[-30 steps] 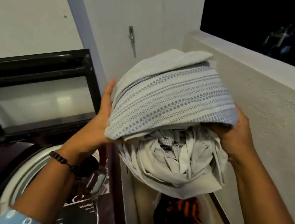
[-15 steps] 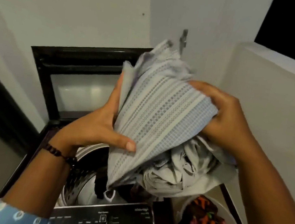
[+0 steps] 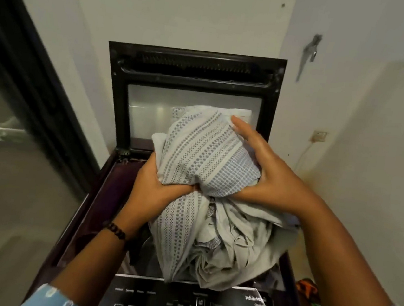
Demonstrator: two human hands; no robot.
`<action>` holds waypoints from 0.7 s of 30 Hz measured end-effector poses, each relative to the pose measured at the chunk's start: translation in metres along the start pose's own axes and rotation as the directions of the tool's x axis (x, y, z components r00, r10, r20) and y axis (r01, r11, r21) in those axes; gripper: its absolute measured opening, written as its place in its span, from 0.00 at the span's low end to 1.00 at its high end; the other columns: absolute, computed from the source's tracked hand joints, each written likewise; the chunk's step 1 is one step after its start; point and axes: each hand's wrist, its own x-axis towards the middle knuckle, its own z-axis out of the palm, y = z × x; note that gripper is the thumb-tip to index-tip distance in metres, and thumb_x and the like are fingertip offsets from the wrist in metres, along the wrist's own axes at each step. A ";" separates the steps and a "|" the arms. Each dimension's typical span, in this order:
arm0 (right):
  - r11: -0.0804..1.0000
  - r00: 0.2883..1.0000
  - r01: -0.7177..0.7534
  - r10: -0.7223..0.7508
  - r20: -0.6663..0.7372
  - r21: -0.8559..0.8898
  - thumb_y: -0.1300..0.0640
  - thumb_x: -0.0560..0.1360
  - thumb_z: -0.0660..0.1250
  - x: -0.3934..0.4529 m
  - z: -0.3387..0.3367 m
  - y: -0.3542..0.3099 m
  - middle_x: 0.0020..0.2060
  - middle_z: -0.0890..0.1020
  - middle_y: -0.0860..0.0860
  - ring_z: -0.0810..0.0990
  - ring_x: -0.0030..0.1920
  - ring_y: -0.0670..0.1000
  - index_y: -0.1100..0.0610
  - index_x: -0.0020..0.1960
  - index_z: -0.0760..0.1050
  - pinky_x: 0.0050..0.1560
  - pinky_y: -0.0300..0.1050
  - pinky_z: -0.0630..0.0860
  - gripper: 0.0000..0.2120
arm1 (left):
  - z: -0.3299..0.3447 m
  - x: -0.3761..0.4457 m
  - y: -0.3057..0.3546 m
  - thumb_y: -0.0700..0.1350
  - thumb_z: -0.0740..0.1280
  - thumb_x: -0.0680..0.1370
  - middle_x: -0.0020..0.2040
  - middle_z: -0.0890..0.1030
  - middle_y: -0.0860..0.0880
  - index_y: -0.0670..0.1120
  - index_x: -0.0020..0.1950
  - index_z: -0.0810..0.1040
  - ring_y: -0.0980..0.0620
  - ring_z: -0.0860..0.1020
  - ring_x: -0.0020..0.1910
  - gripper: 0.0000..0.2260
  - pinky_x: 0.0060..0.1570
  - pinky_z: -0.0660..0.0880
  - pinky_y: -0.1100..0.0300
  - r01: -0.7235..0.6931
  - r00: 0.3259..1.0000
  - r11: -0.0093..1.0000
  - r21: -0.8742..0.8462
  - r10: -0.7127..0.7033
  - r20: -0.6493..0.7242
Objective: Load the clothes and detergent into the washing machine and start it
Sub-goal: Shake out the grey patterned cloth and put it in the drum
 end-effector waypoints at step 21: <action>0.789 0.717 -0.584 0.611 0.335 -0.188 0.51 0.74 0.69 0.011 0.147 0.165 0.67 0.74 0.54 0.75 0.62 0.53 0.46 0.79 0.42 0.59 0.44 0.73 0.45 | -0.027 0.020 -0.182 0.44 0.76 0.60 0.52 0.85 0.47 0.49 0.59 0.79 0.48 0.83 0.50 0.27 0.49 0.78 0.53 0.682 0.682 0.728 0.064 -0.665 0.304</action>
